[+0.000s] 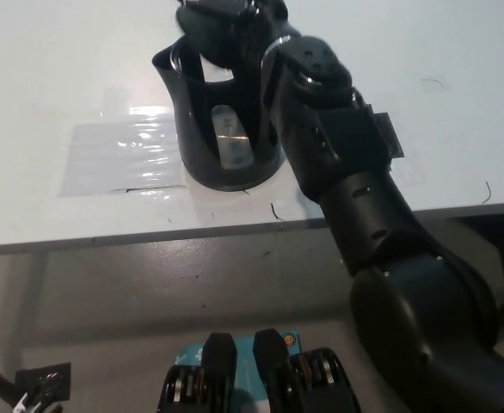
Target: The robot uses its right hand to push down on the lid of a kettle kept in the middle of the desk to close it
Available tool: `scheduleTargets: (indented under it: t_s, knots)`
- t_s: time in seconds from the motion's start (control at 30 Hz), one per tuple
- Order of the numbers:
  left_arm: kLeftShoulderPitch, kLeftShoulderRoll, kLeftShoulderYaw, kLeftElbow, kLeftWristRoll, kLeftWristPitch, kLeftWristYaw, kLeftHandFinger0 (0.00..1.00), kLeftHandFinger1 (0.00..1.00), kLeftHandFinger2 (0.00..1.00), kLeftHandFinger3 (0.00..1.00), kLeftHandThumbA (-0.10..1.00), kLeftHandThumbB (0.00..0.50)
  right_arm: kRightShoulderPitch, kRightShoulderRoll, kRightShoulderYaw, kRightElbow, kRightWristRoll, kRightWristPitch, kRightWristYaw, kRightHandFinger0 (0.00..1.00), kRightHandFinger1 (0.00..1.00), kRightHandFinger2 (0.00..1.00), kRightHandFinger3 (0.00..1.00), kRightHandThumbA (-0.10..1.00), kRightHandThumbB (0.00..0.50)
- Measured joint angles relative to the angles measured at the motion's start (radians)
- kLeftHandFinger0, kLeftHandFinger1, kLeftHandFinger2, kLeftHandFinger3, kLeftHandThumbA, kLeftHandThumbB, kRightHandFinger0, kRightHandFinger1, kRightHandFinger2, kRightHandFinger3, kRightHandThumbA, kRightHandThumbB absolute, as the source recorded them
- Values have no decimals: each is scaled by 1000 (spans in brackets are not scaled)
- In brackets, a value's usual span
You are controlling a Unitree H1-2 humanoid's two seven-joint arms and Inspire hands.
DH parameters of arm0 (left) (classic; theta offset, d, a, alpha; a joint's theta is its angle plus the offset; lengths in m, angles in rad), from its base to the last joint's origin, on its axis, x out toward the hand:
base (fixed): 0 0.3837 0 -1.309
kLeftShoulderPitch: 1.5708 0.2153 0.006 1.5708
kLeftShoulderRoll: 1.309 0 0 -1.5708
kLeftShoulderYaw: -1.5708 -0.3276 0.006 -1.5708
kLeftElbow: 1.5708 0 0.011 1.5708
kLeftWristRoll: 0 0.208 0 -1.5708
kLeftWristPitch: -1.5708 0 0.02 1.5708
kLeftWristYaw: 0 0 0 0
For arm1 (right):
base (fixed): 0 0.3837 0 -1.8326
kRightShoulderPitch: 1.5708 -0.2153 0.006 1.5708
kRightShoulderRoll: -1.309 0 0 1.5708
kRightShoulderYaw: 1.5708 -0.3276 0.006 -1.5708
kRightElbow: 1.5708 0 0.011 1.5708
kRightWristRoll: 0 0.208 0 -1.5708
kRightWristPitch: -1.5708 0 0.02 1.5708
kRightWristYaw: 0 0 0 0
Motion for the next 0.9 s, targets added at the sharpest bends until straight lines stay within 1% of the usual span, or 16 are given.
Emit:
scheduleTargets:
  t_s: [0.1,0.13,0.17,0.2,0.3,0.37,0.43,0.5,0.53,0.57,0.63,0.7,0.8,0.83,0.87,0.9]
  knots:
    - [-1,-3,-6,-1,1,0,0,1000,1000,1000,1000,156,231,-26,0,-10,62,9,-49,1,1000,1000,1000,1000,863,0]
    - [-3,-3,-7,-3,1,1,0,1000,1000,1000,1000,154,234,-34,0,-12,79,11,-62,1,1000,1000,1000,1000,864,0]
    - [-5,-3,-8,-3,2,1,0,1000,1000,1000,1000,160,250,-40,2,-17,97,13,-78,1,1000,1000,1000,1000,860,0]
    - [-6,-3,-9,-3,2,1,0,1000,1000,1000,1000,165,252,-44,5,-23,109,16,-92,1,1000,1000,1000,1000,857,0]
    - [-6,-3,-10,-3,2,1,0,1000,1000,1000,1000,166,245,-53,15,-34,140,28,-127,1,1000,1000,1000,1000,856,0]
    - [-7,-3,-14,-3,2,1,0,1000,1000,1000,1000,165,242,-56,20,-35,154,32,-148,1,1000,1000,1000,1000,832,0]
    - [-8,-3,-18,-4,2,1,0,1000,1000,1000,1000,168,249,-61,23,-33,169,32,-163,-3,1000,1000,1000,1000,822,3]
    - [-10,-3,-22,-4,3,2,0,1000,1000,1000,1000,155,259,-74,23,-25,190,29,-172,-8,1000,1000,1000,1000,851,45]
    - [-12,-2,-24,-4,4,3,1,1000,1000,1000,1000,164,263,-85,23,-15,206,26,-175,-10,1000,1000,1000,1000,849,72]
    - [-16,-2,-27,-4,5,3,1,1000,1000,1000,1000,167,256,-101,22,-3,221,22,-177,-12,1000,1000,1000,1000,827,80]
    - [-24,-2,-35,-4,10,3,1,997,1000,1000,1000,172,257,-132,23,17,249,14,-176,-15,1000,1000,1000,1000,800,73]
    - [-33,-2,-39,-6,14,3,1,1000,1000,1000,1000,195,240,-153,26,30,264,8,-176,-19,1000,1000,1000,1000,801,41]
    - [-39,-2,-47,-19,24,5,1,1000,1000,1000,1000,209,239,-179,34,50,274,1,-173,-28,1000,1000,1000,1000,810,43]
    - [-39,-2,-49,-26,26,5,1,1000,1000,1000,1000,215,246,-184,36,56,274,-1,-172,-30,1000,1000,1000,1000,809,52]
    - [-39,-2,-50,-32,27,7,1,1000,1000,1000,1000,218,257,-186,36,59,275,-3,-171,-31,1000,1000,1000,1000,803,35]
    - [-38,-2,-51,-38,28,8,1,1000,1000,1000,1000,218,257,-187,37,64,276,-4,-171,-32,1000,1000,1000,1000,794,37]
